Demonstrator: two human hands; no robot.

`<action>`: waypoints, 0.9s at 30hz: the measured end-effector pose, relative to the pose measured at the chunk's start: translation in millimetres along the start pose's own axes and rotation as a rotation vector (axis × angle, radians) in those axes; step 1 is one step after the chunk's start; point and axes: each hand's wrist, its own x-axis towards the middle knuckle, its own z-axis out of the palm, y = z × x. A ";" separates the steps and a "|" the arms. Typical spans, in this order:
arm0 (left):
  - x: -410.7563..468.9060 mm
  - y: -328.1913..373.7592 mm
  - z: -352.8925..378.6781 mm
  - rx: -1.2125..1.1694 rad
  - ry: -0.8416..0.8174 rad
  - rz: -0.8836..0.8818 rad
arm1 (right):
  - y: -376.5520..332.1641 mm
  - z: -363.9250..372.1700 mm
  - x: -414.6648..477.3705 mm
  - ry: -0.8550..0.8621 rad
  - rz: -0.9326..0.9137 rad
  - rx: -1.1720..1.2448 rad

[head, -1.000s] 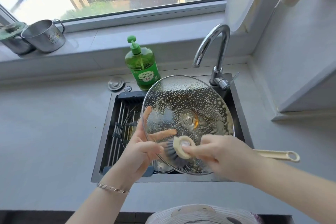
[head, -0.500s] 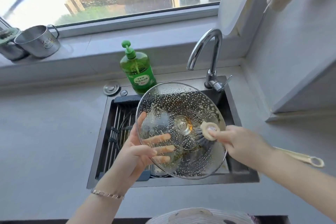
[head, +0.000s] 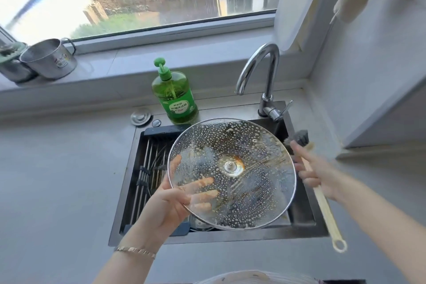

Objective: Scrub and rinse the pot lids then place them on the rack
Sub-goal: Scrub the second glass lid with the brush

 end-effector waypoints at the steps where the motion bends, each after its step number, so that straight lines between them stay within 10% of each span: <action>1: 1.7 -0.8 -0.5 -0.010 -0.004 -0.009 | 0.1 6.1 -2.2 -0.062 0.021 0.025; 13: 23.8 -5.3 -3.4 0.224 0.074 -0.093 | -8.0 16.8 -7.4 -0.005 -0.062 0.074; 16: 21.6 -16.3 7.5 0.770 0.210 0.061 | -13.8 15.0 -11.0 0.094 -0.148 0.045; 22: 19.9 -75.0 57.4 1.863 -0.121 0.572 | -18.7 28.2 -28.5 0.273 -0.317 -0.150; 27: 48.3 -93.5 66.4 1.662 0.057 0.996 | -21.8 38.1 -44.0 0.264 -0.396 -0.134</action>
